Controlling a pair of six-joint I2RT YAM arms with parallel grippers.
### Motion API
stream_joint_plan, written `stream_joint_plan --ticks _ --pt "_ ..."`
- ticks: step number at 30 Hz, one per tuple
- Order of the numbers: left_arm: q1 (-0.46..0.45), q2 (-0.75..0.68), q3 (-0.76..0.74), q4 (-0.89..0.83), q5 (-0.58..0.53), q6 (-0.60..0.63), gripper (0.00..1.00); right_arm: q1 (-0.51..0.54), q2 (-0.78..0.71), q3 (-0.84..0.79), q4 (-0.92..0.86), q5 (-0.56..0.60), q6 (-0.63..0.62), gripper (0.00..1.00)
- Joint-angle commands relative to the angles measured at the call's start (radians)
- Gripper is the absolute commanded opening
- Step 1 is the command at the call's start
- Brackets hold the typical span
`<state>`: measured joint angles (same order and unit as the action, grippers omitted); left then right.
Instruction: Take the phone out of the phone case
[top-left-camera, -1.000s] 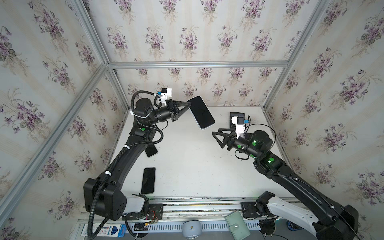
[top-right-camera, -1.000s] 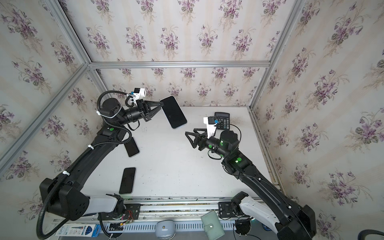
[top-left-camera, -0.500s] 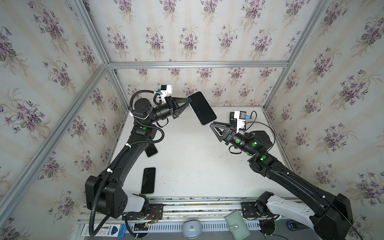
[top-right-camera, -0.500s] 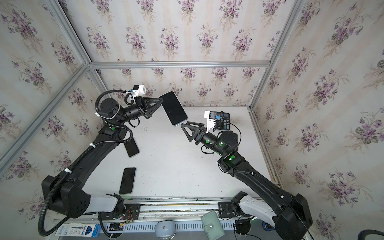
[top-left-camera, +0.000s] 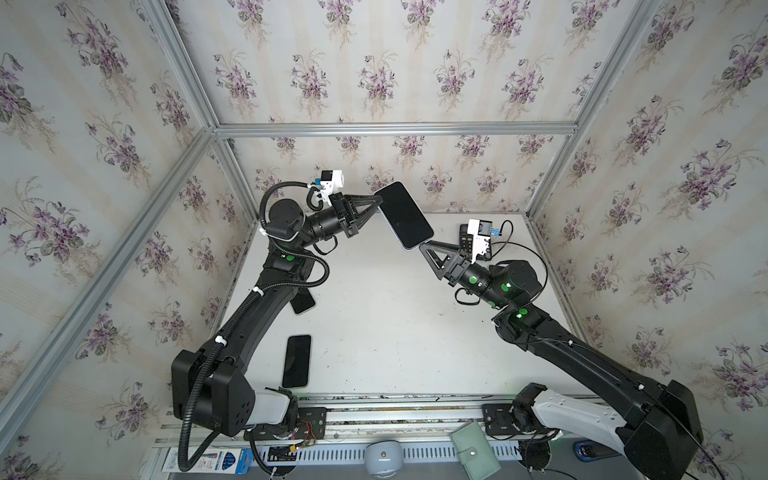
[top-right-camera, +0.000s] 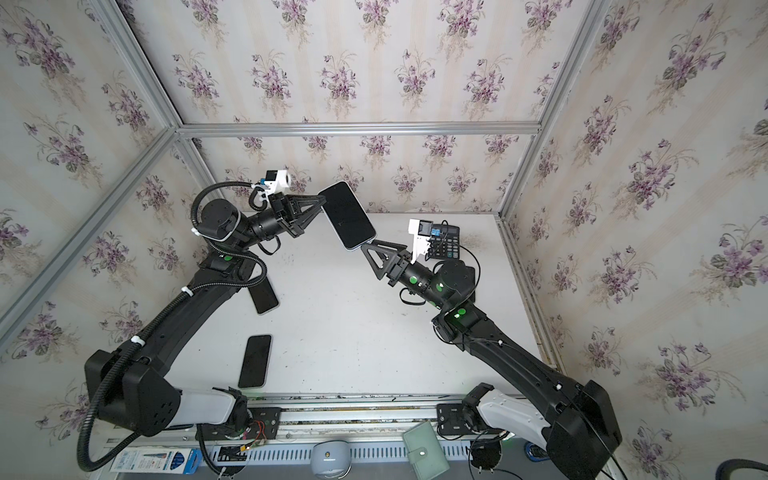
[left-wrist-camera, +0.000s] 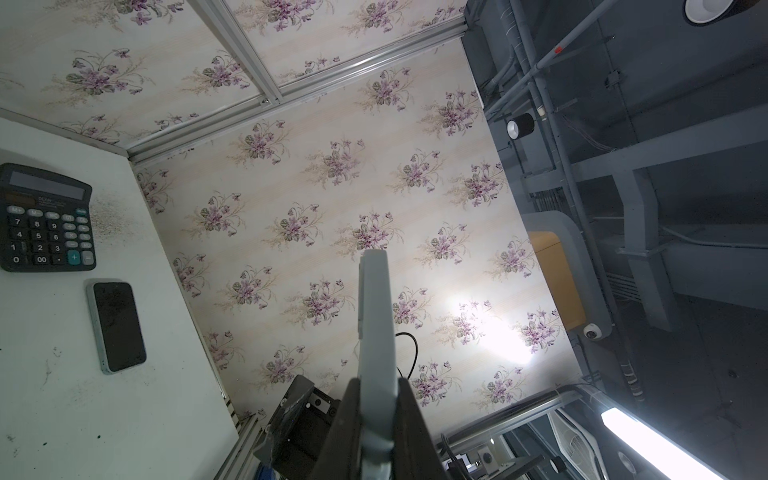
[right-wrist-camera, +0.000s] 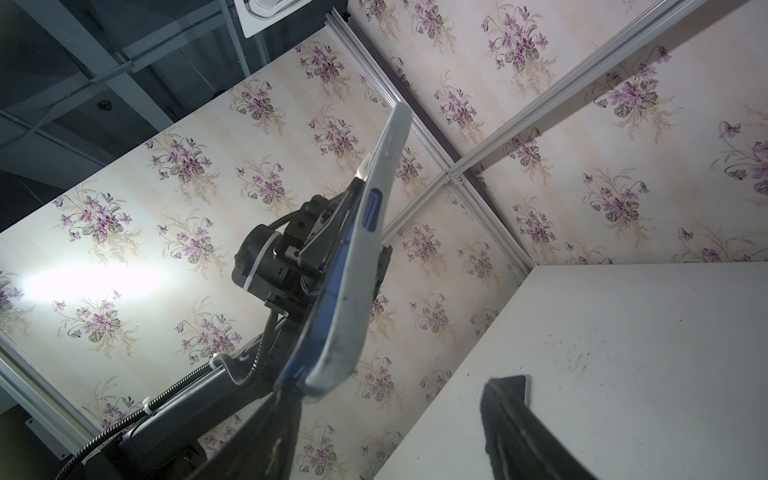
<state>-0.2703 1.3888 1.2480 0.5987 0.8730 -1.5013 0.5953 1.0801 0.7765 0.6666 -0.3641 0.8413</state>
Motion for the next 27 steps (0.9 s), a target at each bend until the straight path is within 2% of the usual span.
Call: stream_joint_plan --ticks 1,21,27 --pt "-0.01 -0.011 0.001 0.103 0.033 -0.047 0.0 0.0 0.01 0.003 0.032 0.04 0.008 0.71" --pt "-0.029 -0.017 -0.001 0.174 0.048 -0.094 0.0 -0.007 0.014 -0.037 0.028 0.093 0.051 0.61" --pt "-0.029 -0.022 -0.046 0.171 0.048 -0.093 0.0 -0.009 -0.011 -0.047 0.036 0.106 0.067 0.6"
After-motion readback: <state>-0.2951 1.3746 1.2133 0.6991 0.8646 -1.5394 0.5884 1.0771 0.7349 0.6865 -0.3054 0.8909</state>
